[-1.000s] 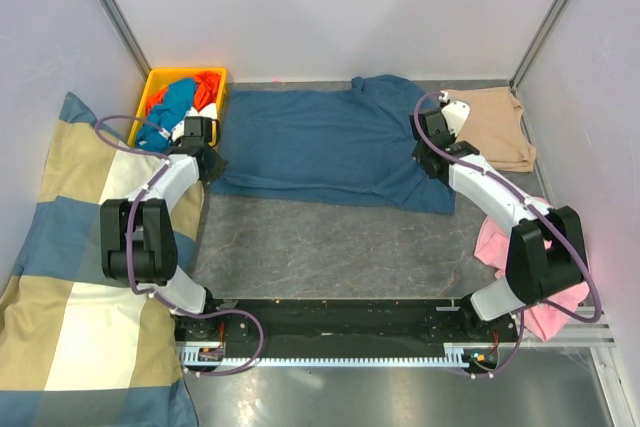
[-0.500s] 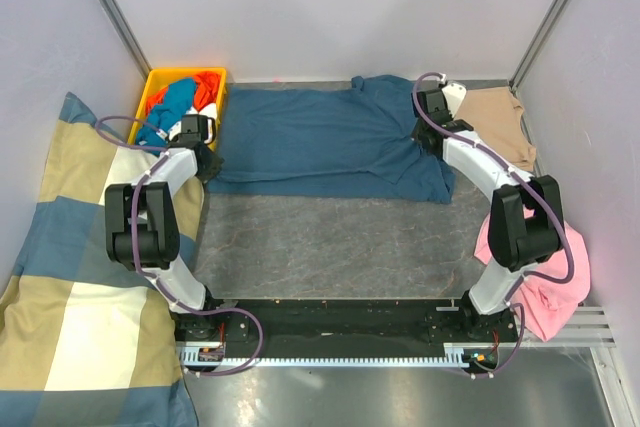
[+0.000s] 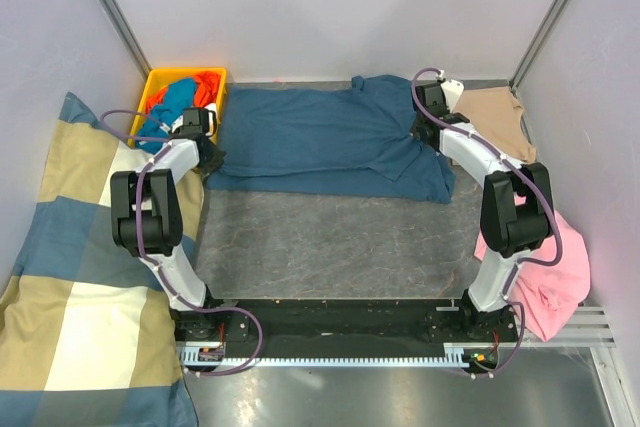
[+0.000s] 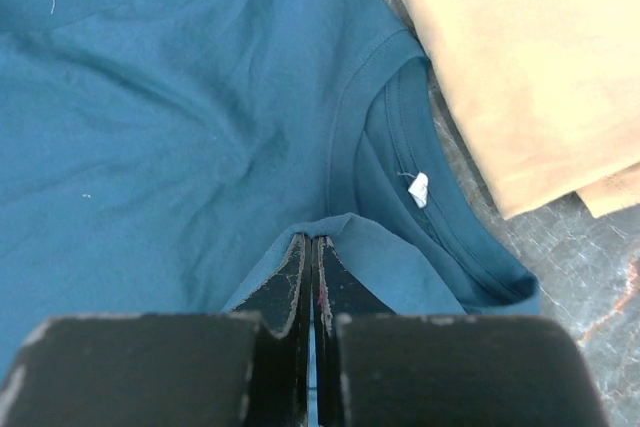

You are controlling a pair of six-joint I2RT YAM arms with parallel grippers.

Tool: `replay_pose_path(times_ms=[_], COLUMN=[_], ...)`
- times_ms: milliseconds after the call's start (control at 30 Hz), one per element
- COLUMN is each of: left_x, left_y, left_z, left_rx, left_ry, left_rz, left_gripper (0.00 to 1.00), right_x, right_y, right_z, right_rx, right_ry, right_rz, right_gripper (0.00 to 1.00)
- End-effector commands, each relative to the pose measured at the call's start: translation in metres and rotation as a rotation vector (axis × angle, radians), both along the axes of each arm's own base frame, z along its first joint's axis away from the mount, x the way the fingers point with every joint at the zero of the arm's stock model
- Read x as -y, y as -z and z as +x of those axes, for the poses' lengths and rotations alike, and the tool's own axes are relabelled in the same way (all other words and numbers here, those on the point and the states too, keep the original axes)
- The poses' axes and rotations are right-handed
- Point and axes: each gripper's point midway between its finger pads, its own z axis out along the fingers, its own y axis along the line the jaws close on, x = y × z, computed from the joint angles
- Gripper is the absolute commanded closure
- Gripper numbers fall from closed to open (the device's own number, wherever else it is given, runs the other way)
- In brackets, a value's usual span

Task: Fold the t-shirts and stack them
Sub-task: Fold the tshirt

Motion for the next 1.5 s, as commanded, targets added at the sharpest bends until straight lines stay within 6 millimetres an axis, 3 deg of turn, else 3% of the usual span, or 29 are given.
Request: replay_pose_path(times_ms=[0, 267, 767, 800, 833, 900, 933, 967, 1000, 1033, 1067, 1133, 1200, 1367, 1400, 1467], left_x=[-0.012, -0.014, -0.017, -0.016, -0.014, -0.010, -0.009, -0.008, -0.008, -0.009, -0.009, -0.007, -0.008, -0.004, -0.002, 0.009], left_y=[-0.012, -0.015, -0.004, -0.004, -0.010, -0.010, -0.024, -0.031, -0.038, -0.055, -0.063, -0.082, -0.089, -0.096, -0.084, -0.089], left_z=[0.022, 0.037, 0.059, 0.062, 0.072, 0.082, 0.095, 0.102, 0.107, 0.120, 0.126, 0.138, 0.139, 0.117, 0.107, 0.098], left_rx=[0.061, 0.075, 0.073, 0.076, 0.102, 0.125, 0.174, 0.199, 0.221, 0.273, 0.293, 0.334, 0.338, 0.340, 0.316, 0.334], left_ry=[-0.028, -0.028, -0.018, -0.012, 0.004, 0.031, 0.042, 0.051, 0.053, 0.058, 0.066, 0.089, 0.091, 0.097, 0.098, 0.127], left_rz=[0.008, -0.010, -0.037, -0.042, -0.045, -0.076, -0.087, -0.104, -0.107, -0.105, -0.110, -0.117, -0.117, -0.128, -0.140, -0.170], left_gripper=[0.98, 0.98, 0.98, 0.98, 0.97, 0.86, 0.84, 0.80, 0.55, 0.45, 0.41, 0.13, 0.06, 0.04, 0.04, 0.04], right_x=[0.001, 0.007, 0.014, 0.015, 0.015, 0.022, 0.023, 0.029, 0.034, 0.037, 0.044, 0.049, 0.050, 0.042, 0.039, 0.030], right_y=[-0.018, -0.027, -0.015, -0.014, -0.016, -0.021, -0.030, -0.037, -0.045, -0.057, -0.065, -0.077, -0.088, -0.088, -0.086, -0.077], right_z=[0.020, 0.031, 0.043, 0.044, 0.045, 0.051, 0.057, 0.060, 0.062, 0.066, 0.067, 0.066, 0.062, 0.040, 0.036, 0.024], right_rx=[0.060, 0.082, 0.064, 0.063, 0.067, 0.076, 0.096, 0.109, 0.120, 0.142, 0.155, 0.170, 0.186, 0.175, 0.168, 0.138], right_ry=[0.007, 0.022, 0.037, 0.038, 0.037, 0.039, 0.033, 0.029, 0.034, 0.041, 0.049, 0.054, 0.043, 0.004, -0.008, -0.040], right_rz=[0.007, 0.009, 0.016, 0.014, 0.010, 0.008, 0.015, 0.014, 0.009, 0.005, 0.002, 0.004, 0.002, 0.046, 0.060, 0.079], right_gripper=[1.00, 1.00, 1.00, 0.97, 0.83, 0.65, 0.42, 0.33, 0.26, 0.14, 0.11, 0.08, 0.07, 0.05, 0.05, 0.05])
